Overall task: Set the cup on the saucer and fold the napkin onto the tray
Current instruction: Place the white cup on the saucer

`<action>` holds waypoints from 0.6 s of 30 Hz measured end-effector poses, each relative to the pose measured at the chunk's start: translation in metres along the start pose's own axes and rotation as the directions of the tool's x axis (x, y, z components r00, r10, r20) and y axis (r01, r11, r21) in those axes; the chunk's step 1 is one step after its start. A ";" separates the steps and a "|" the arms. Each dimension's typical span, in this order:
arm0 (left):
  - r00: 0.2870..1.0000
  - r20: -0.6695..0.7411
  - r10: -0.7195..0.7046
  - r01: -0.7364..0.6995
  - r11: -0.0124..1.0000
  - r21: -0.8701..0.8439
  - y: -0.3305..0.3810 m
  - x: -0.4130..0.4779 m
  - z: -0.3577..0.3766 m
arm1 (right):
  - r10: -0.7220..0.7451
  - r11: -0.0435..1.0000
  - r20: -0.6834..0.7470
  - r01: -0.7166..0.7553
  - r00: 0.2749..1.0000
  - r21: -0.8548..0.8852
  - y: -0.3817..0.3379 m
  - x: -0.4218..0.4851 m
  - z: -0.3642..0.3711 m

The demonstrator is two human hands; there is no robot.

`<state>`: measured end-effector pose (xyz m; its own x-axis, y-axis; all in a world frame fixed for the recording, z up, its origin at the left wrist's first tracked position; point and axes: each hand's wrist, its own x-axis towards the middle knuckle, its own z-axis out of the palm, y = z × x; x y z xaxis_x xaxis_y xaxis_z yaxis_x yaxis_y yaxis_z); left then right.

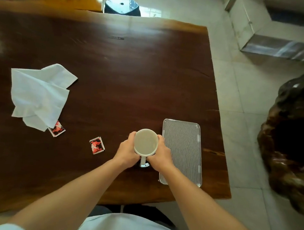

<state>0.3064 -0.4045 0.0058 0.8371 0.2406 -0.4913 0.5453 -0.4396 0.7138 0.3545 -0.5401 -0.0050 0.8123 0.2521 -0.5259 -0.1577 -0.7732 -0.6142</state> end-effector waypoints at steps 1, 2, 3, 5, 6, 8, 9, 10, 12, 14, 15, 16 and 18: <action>1.000 0.002 0.003 -0.003 1.000 0.002 -0.001 0.000 0.001 | 0.001 1.000 0.001 -0.001 1.000 0.000 0.001 0.000 0.000; 1.000 0.005 0.003 -0.003 1.000 0.003 -0.001 0.000 0.002 | 0.003 1.000 0.000 -0.003 1.000 -0.002 0.003 0.000 0.001; 1.000 0.009 0.003 -0.003 1.000 0.002 -0.003 0.000 0.003 | 0.006 1.000 0.000 -0.006 1.000 -0.003 0.004 0.000 0.002; 1.000 0.021 -0.005 0.005 1.000 -0.005 -0.005 0.001 0.005 | 0.014 1.000 0.007 -0.014 1.000 -0.008 0.007 0.000 0.003; 1.000 0.025 -0.011 0.011 1.000 -0.007 -0.007 0.002 0.006 | 0.017 1.000 0.012 -0.017 1.000 -0.014 0.007 0.000 0.004; 0.999 0.031 -0.024 0.024 1.000 -0.006 -0.009 0.003 0.007 | 0.016 1.000 0.014 -0.016 1.000 -0.026 0.009 0.000 0.005; 0.999 0.033 -0.031 0.031 1.000 -0.001 -0.010 0.003 0.008 | 0.015 1.000 0.015 -0.015 1.000 -0.026 0.010 0.000 0.005; 0.999 0.037 -0.038 0.038 0.999 0.004 -0.010 0.004 0.008 | 0.017 1.000 0.017 -0.017 1.000 -0.026 0.010 0.000 0.006; 0.998 0.046 -0.049 0.048 0.999 0.011 -0.012 0.005 0.009 | 0.027 0.999 0.027 -0.026 0.999 -0.033 0.011 0.000 0.007; 0.997 0.053 -0.055 0.054 0.998 0.013 -0.014 0.006 0.010 | 0.040 0.999 0.037 -0.039 0.998 -0.036 0.012 0.001 0.008; 0.997 0.057 -0.059 0.058 0.998 0.012 -0.015 0.007 0.010 | 0.048 0.998 0.045 -0.046 0.998 -0.033 0.013 0.002 0.008; 0.996 0.061 -0.063 0.062 0.998 0.014 -0.016 0.009 0.011 | 0.055 0.998 0.054 -0.053 0.997 -0.029 0.013 0.003 0.008; 0.995 0.069 -0.072 0.071 0.997 0.019 -0.018 0.011 0.011 | 0.067 0.997 0.066 -0.065 0.996 -0.031 0.013 0.004 0.010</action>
<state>0.3053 -0.4036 -0.0178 0.7907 0.2118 -0.5745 0.6022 -0.4381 0.6674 0.3502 -0.5434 -0.0204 0.7614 0.2376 -0.6032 -0.1924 -0.8057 -0.5602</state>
